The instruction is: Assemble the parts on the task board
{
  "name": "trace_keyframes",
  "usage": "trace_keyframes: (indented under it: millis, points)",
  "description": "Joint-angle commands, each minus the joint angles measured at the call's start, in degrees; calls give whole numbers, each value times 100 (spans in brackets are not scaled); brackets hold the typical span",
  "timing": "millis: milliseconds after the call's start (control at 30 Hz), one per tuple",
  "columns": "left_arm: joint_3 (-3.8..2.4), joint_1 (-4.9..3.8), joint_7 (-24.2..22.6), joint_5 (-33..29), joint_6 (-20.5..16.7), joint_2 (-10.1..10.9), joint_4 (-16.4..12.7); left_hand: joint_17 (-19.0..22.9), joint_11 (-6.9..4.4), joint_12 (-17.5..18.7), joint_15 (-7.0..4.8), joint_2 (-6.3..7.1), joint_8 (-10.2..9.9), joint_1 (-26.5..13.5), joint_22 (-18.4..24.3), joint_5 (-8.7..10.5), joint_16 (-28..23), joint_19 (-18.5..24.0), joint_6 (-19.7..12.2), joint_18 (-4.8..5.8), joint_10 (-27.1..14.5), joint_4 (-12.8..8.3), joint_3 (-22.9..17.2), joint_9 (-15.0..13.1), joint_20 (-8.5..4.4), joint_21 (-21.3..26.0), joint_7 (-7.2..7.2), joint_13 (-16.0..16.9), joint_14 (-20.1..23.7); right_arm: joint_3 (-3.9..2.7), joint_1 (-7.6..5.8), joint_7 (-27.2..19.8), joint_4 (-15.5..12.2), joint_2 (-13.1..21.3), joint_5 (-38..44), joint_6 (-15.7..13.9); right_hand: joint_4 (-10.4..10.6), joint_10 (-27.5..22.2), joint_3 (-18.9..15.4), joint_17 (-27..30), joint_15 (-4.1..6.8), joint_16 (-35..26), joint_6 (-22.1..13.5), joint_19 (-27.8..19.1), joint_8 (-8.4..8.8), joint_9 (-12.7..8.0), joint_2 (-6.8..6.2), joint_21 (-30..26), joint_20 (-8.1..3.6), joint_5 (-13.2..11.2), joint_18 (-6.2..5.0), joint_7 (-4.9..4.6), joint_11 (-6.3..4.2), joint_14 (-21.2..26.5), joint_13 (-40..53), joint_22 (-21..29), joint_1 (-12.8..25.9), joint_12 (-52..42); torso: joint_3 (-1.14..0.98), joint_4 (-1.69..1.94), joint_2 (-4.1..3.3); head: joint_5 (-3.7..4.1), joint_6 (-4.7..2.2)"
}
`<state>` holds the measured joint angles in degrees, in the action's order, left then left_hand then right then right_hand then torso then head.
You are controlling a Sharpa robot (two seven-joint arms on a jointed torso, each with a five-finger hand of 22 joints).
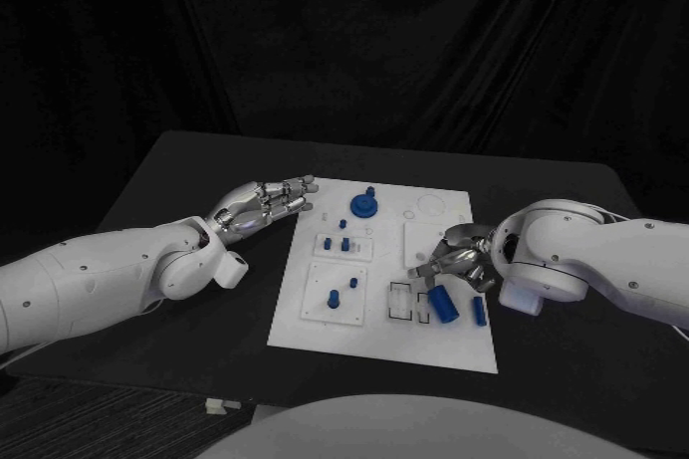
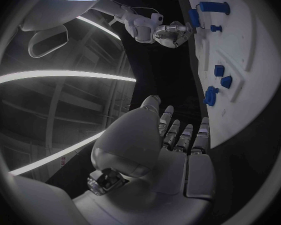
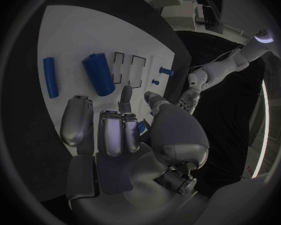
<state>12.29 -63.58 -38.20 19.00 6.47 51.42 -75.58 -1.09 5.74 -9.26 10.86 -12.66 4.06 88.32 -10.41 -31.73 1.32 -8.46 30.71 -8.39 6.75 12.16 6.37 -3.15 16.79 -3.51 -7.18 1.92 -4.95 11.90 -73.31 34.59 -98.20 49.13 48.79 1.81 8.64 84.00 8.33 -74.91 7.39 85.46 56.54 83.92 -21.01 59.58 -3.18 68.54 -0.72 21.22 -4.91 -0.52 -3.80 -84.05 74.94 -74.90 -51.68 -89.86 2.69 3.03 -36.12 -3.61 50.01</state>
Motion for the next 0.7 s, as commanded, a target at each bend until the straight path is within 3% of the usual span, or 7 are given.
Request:
trace_keyframes:
  millis: [33,67,133,200,300,367,700]
  points:
    - [-5,8,-41,-37,74,1,-9,-9,17,-36,2,49,17,-1,-6,-31,29,-34,24,60,37,-7,-35,-4,8,-31,-9,10,-29,-1,-18,120,-94,81,616,201,73,600,-217,-239,-33,14,-117,1,-311,378,-1,-1,17,-762,60,29,-10,-392,1506,-938,94,-14,2,-4,-4,-1,-1]
    - [-5,8,-38,-37,75,2,-8,-9,17,-37,5,50,17,-1,-7,-30,30,-38,24,61,38,-8,-37,-4,8,-33,-9,10,-32,-1,-34,130,-130,110,781,245,104,600,-320,-259,-27,28,-237,9,-451,590,27,7,8,-959,60,36,-17,-396,1506,-940,66,-14,2,-3,-3,1,-1]
    - [-5,8,-36,-37,77,2,-9,-11,18,-41,19,53,18,-2,-7,-30,34,-44,28,63,43,-9,-43,-4,8,-36,-10,11,-43,-1,-89,146,-181,141,1026,337,105,600,-338,-279,-25,36,-274,14,-446,602,26,21,8,-967,64,32,-13,-399,1506,-944,59,-14,3,-3,0,5,-1]
    - [-5,9,-38,-37,78,2,-10,-11,18,-41,19,53,18,-2,-7,-30,34,-44,28,63,43,-9,-43,-4,8,-36,-10,11,-43,-1,-157,165,-231,160,1252,469,26,600,-339,-321,-43,56,-459,23,-296,511,41,42,13,-722,71,-11,17,-407,1506,-950,-92,-14,3,-3,0,10,-1]
    - [-5,9,-38,-37,77,-2,-8,-13,21,-47,32,57,19,-5,-14,-30,39,-58,32,66,50,-10,-51,-5,9,-42,-12,12,-55,-1,-240,193,-332,201,1636,677,-157,600,-340,-341,-125,73,-670,22,59,155,42,34,78,-204,75,-134,122,-407,1506,-948,-364,-14,-2,-3,-4,13,-1]
    - [-5,9,-40,-37,75,-2,-7,-13,21,-47,32,57,19,-5,-14,-30,39,-58,32,66,50,-10,-51,-5,9,-42,-12,12,-55,-1,-267,204,-388,220,1861,774,-226,600,-351,-348,-159,79,-775,18,153,61,29,17,105,-113,71,-180,160,-406,1506,-943,-445,-14,-4,-8,-4,4,-1]
    - [-5,10,-37,-37,65,13,-13,-13,21,-47,32,57,19,-5,-14,-30,39,-58,32,66,50,-10,-51,-5,9,-42,-12,12,-55,0,-313,249,-542,291,2496,1196,-187,600,-484,-337,-219,81,-969,6,134,27,63,-33,167,-354,61,-245,227,-401,1506,-930,-377,-14,6,2,6,-4,-1]
